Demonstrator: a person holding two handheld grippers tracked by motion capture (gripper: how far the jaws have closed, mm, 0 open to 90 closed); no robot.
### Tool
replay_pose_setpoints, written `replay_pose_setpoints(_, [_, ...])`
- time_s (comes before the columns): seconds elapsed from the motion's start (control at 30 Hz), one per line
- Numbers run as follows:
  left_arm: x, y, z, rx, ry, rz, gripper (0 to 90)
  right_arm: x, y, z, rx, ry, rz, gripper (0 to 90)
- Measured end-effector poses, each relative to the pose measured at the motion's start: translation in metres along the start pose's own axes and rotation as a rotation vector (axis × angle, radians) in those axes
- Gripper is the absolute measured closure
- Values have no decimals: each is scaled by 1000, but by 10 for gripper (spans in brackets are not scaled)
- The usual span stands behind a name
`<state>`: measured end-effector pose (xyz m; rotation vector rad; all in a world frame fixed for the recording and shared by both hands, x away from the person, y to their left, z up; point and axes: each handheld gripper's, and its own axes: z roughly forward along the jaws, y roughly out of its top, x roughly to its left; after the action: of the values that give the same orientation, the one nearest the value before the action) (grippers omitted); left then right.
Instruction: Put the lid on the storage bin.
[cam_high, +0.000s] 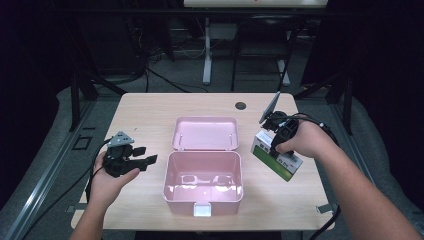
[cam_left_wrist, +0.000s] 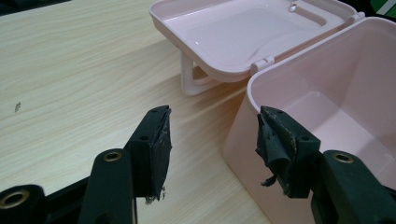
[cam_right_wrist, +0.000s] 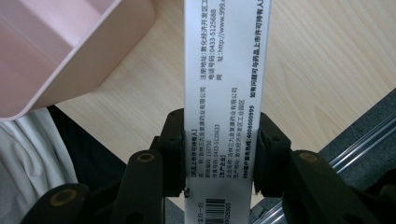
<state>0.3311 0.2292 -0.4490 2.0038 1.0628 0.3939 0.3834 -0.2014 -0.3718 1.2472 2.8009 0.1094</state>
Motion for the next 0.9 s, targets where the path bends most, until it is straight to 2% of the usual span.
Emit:
replay_pose_setpoints(0.43, [1,0,0,2,-1,3,446,17,4,-15,-13,7,-65,615])
replay_pose_setpoints(0.9, [1,0,-1,1,-6,-1,446,54,17,-27,-11,18,-182,616])
